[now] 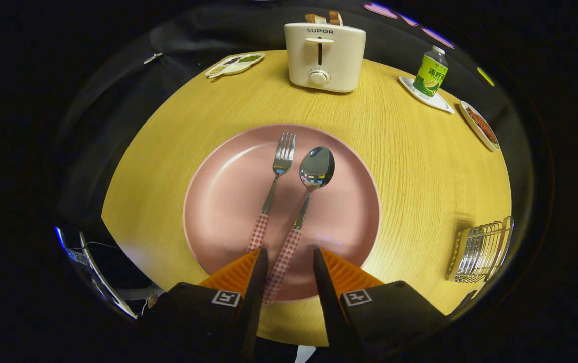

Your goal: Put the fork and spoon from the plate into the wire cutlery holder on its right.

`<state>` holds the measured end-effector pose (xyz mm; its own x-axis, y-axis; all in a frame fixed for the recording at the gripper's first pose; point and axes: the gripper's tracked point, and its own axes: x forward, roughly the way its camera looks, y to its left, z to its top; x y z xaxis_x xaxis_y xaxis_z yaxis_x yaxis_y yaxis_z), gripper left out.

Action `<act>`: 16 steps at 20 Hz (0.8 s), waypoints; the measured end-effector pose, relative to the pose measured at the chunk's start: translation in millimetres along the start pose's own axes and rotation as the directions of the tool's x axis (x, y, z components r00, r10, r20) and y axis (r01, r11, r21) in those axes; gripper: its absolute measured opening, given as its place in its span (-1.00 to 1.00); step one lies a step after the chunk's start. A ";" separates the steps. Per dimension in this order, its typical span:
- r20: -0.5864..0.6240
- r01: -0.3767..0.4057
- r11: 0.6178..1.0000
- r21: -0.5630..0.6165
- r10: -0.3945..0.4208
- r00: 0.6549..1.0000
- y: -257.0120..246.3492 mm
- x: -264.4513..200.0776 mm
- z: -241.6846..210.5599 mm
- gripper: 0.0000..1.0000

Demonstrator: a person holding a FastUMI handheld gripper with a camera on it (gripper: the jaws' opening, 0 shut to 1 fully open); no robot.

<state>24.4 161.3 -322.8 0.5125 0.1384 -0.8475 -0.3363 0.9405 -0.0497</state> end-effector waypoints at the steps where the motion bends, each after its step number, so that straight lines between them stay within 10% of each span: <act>1: -0.016 0.010 1.000 0.007 -0.010 1.000 -2.0 0.7 -3.3 0.00; 7: -0.057 -0.004 0.998 0.055 0.007 0.998 -4.7 1.2 -2.3 -0.69; 16: 0.012 -0.123 0.992 -0.002 0.123 0.992 -20.2 -57.3 12.8 -0.78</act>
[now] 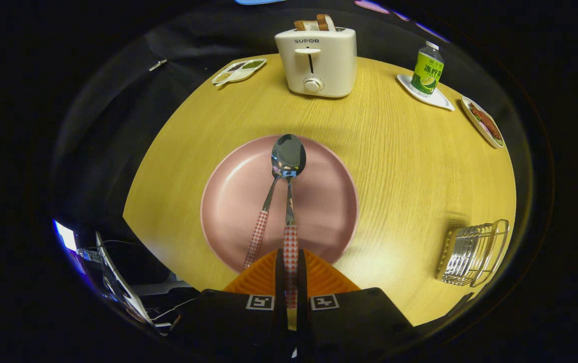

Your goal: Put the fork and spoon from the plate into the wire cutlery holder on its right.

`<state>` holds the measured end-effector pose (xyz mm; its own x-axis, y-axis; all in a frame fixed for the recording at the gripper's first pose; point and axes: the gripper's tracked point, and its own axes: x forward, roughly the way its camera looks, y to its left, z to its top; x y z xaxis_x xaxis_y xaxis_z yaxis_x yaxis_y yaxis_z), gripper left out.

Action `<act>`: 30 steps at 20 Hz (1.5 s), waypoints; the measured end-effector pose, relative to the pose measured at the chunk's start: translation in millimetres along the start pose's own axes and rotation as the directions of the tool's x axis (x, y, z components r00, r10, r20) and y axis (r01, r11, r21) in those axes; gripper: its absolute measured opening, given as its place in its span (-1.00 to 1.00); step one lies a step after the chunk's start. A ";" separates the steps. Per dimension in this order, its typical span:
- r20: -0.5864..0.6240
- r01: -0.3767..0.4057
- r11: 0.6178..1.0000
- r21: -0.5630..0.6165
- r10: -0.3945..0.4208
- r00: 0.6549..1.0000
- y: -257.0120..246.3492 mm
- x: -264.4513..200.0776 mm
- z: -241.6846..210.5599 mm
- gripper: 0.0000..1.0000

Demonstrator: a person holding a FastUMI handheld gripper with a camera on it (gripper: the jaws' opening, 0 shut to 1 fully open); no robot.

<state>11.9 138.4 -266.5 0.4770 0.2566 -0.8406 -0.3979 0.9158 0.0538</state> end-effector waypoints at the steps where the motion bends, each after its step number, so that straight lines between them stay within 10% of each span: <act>1: 0.001 -0.005 1.000 -0.003 0.005 1.000 -6.1 -11.3 -0.8 -0.78; 16: -0.169 0.093 0.994 -0.059 -0.101 0.980 -196.1 -168.5 -62.6 -0.78; 30: -0.546 0.017 0.980 -0.197 -0.124 0.828 -244.4 -153.8 -88.9 -0.78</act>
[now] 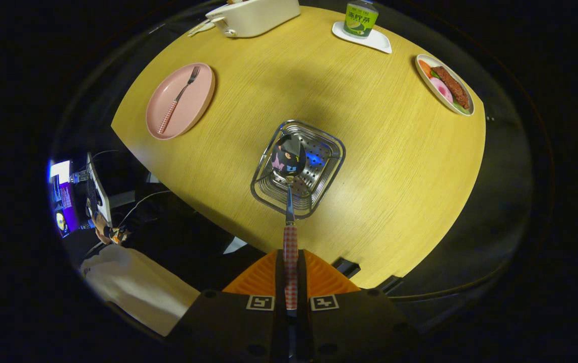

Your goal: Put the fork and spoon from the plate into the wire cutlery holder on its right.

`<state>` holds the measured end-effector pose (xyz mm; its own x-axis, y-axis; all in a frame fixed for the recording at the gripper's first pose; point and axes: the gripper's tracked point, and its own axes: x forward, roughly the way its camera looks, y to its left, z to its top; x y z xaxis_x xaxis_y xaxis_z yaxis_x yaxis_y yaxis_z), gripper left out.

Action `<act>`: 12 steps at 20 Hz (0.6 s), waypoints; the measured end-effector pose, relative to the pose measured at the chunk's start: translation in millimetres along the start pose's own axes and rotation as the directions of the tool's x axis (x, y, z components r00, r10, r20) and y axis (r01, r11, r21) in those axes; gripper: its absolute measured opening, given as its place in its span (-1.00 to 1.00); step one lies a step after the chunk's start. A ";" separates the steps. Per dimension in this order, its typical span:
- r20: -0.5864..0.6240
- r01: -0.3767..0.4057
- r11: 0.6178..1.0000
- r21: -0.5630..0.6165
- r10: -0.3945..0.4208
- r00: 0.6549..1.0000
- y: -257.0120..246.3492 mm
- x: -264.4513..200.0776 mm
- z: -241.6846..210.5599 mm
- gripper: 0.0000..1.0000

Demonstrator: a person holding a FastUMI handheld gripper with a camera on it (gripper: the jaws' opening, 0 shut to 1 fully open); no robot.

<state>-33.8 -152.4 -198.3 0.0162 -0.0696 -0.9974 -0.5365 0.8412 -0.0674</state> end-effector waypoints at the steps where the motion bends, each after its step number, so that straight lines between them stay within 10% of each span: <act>1: -0.028 0.002 1.000 0.003 -0.002 1.000 -3.5 3.5 0.6 -0.78; 12: -0.196 0.000 1.000 0.015 0.003 0.981 -7.8 24.0 23.3 -0.71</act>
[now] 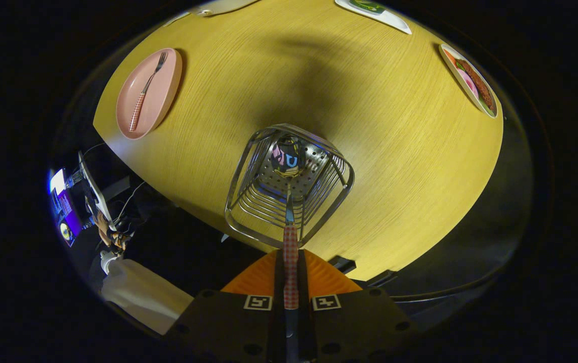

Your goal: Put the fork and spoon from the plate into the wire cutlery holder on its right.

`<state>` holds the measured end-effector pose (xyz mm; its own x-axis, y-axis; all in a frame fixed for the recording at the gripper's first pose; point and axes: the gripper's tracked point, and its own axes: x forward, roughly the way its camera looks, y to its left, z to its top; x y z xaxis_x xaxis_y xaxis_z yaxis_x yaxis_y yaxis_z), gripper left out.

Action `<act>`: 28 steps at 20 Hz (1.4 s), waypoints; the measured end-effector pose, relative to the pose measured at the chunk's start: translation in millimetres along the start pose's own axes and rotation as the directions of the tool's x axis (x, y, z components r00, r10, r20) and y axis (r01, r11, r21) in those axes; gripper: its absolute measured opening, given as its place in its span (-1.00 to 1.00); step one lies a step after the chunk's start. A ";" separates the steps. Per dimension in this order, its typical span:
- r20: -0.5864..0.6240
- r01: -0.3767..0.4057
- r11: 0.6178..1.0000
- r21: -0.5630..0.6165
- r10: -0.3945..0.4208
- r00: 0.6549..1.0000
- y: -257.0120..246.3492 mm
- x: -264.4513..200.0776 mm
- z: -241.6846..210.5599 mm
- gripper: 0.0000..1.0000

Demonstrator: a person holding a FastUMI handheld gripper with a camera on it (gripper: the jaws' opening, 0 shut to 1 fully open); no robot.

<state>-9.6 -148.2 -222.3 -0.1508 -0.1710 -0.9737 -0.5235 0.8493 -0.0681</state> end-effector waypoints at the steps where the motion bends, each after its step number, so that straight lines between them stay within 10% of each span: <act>1: 0.005 0.010 1.000 0.003 -0.010 1.000 -2.0 -1.4 1.6 -0.63; 2: 0.019 0.015 1.000 0.000 -0.015 1.000 -5.1 -2.3 1.7 -0.59; 5: 0.100 -0.003 1.000 0.013 0.002 0.995 -4.5 -10.8 6.6 0.65; 9: 0.229 -0.066 0.994 0.086 0.045 0.972 2.3 -32.4 13.6 0.96; 19: 0.558 -0.134 0.959 0.249 -0.029 0.829 -3.3 -93.0 9.2 1.00; 28: 0.824 -0.105 0.927 0.361 -0.264 0.500 6.3 -161.1 27.1 1.00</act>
<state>34.1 -101.8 -71.7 0.7543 0.1015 -0.6486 -0.1662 0.9853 -0.0391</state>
